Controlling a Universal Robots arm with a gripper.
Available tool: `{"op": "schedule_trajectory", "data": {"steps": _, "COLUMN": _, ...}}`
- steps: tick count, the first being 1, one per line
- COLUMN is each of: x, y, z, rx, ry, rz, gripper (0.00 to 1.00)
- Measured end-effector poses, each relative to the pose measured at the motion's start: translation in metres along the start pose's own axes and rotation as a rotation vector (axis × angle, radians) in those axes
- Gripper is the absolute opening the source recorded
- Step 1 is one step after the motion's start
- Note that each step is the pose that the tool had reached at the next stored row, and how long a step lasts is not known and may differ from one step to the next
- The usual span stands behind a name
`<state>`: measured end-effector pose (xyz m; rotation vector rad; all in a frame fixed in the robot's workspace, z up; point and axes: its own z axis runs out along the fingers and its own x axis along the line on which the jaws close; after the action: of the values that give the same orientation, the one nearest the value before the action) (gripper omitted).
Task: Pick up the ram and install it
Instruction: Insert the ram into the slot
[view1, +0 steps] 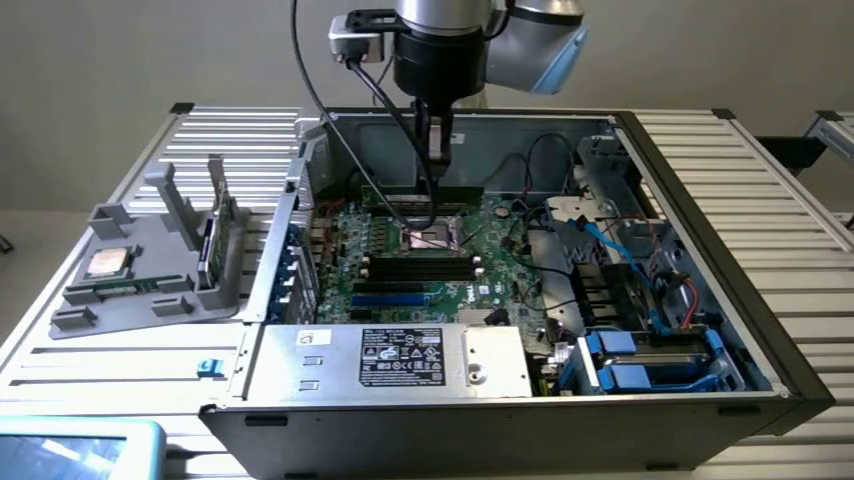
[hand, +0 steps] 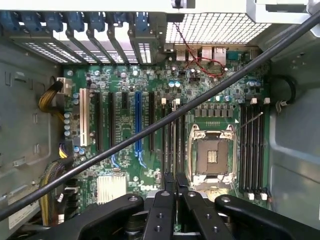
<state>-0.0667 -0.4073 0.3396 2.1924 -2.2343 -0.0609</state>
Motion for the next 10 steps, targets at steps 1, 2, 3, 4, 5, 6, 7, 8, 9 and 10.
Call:
{"op": "schedule_trajectory", "data": {"steps": 1, "x": -0.003, "y": 0.0000, "z": 0.0019, "rx": -0.0001, "ry": 0.0001, "rz": 0.000, "gripper": 0.11}}
{"op": "schedule_trajectory", "data": {"steps": 2, "x": -0.005, "y": 0.0001, "z": 0.0037, "rx": 0.0000, "ry": 0.0002, "rz": -0.001, "gripper": 0.11}}
{"op": "schedule_trajectory", "data": {"steps": 3, "x": -0.005, "y": 0.0007, "z": 0.0056, "rx": 0.0000, "ry": 0.0000, "rz": -0.003, "gripper": 0.11}}
{"op": "schedule_trajectory", "data": {"steps": 4, "x": -0.005, "y": 0.0014, "z": 0.0074, "rx": -0.0001, "ry": 0.0002, "rz": -0.005, "gripper": 0.11}}
{"op": "schedule_trajectory", "data": {"steps": 5, "x": -0.005, "y": 0.0023, "z": 0.0092, "rx": -0.0002, "ry": 0.0003, "rz": -0.008, "gripper": 0.11}}
{"op": "schedule_trajectory", "data": {"steps": 6, "x": -0.005, "y": 0.0031, "z": 0.0112, "rx": -0.0002, "ry": 0.0003, "rz": -0.011, "gripper": 0.11}}
{"op": "schedule_trajectory", "data": {"steps": 7, "x": -0.005, "y": 0.0038, "z": 0.0130, "rx": -0.0003, "ry": 0.0005, "rz": -0.015, "gripper": 0.11}}
{"op": "schedule_trajectory", "data": {"steps": 8, "x": -0.005, "y": 0.0042, "z": 0.0148, "rx": -0.0004, "ry": 0.0008, "rz": -0.019, "gripper": 0.11}}
{"op": "schedule_trajectory", "data": {"steps": 9, "x": -0.005, "y": 0.0046, "z": 0.0167, "rx": -0.0005, "ry": 0.0009, "rz": -0.023, "gripper": 0.11}}
{"op": "schedule_trajectory", "data": {"steps": 10, "x": -0.005, "y": 0.0048, "z": 0.0184, "rx": -0.0005, "ry": 0.0009, "rz": -0.026, "gripper": 0.11}}
